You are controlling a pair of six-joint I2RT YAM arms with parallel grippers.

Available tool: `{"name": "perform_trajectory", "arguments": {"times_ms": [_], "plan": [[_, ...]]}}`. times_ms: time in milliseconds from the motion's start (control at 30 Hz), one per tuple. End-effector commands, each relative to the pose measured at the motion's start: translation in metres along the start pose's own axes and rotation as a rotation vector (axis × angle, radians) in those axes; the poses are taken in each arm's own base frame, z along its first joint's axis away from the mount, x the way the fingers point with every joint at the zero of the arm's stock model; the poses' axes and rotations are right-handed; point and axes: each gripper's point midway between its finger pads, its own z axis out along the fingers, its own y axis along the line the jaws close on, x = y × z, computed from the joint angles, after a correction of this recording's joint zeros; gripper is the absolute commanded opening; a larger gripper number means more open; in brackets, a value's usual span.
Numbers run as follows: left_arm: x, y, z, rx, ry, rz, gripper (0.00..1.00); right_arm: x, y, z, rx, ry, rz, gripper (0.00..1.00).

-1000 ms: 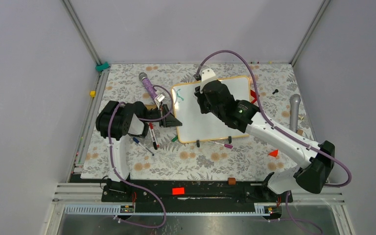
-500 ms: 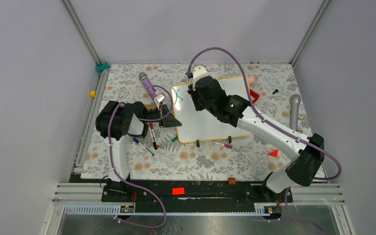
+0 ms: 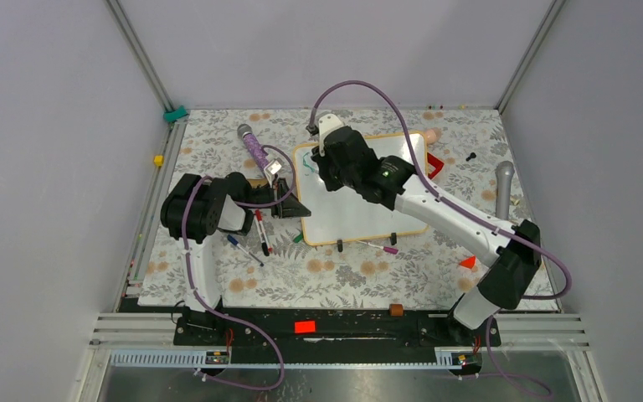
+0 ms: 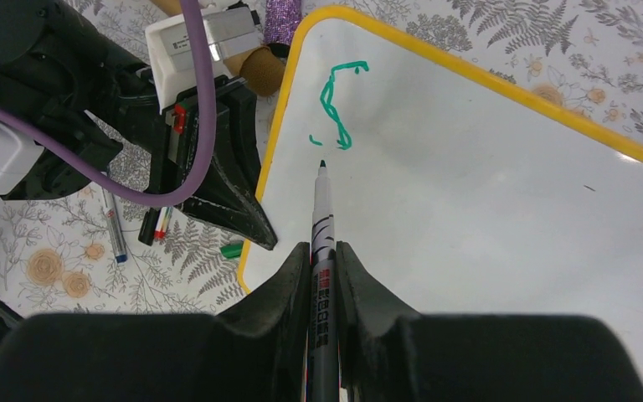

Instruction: Write a sentence on the whiteboard

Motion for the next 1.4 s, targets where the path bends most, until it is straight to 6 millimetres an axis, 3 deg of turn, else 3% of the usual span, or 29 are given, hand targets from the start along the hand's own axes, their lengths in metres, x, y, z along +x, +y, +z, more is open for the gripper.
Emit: {"name": "perform_trajectory", "arguments": {"times_ms": [0, 167, 1067, 1367], "plan": [[0.006, -0.01, -0.003, 0.055, 0.054, 0.029, 0.0, -0.006, 0.012, 0.001, -0.03, 0.026, 0.011, 0.0], [0.005, -0.01, -0.002, 0.056, 0.054, 0.027, 0.0, 0.002, 0.013, 0.007, -0.016, 0.059, -0.007, 0.0], [0.006, -0.008, -0.003, 0.048, 0.048, 0.007, 0.0, 0.001, 0.016, 0.038, 0.018, 0.094, -0.039, 0.0], [0.006, -0.007, -0.002, 0.047, 0.048, 0.005, 0.0, 0.005, 0.001, 0.04, 0.1, 0.11, -0.068, 0.0]]}}
